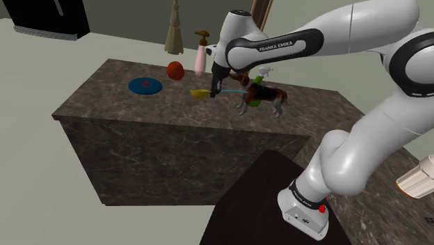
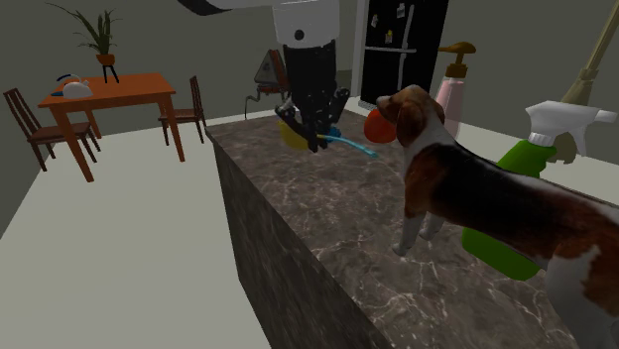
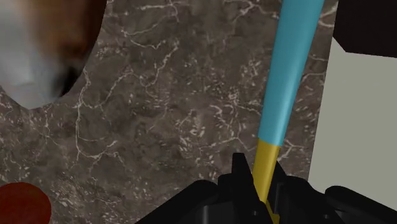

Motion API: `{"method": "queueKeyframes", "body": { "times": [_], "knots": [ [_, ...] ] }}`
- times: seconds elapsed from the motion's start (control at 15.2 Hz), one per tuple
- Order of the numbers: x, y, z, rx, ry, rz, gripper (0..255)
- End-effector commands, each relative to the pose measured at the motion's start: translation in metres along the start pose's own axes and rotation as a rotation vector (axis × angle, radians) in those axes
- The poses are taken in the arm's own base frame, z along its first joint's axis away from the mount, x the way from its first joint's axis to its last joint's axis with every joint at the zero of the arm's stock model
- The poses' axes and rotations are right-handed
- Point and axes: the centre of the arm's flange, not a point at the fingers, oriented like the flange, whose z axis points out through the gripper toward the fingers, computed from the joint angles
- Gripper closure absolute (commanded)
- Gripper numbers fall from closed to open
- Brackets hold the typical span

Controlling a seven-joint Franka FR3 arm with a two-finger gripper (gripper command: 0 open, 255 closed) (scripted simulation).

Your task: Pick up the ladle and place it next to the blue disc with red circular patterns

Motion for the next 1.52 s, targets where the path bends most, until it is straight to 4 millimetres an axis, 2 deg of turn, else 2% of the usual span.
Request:
{"method": "queueKeyframes", "body": {
  "times": [0.0, 0.79, 1.45],
  "knots": [
    [0.028, 0.002, 0.003, 0.0, 0.0, 0.001, 255],
    [0.185, 0.016, 0.016, 0.0, 0.0, 0.001, 255],
    [0.18, 0.007, 0.068, 0.0, 0.0, 0.001, 255]
  ]
}}
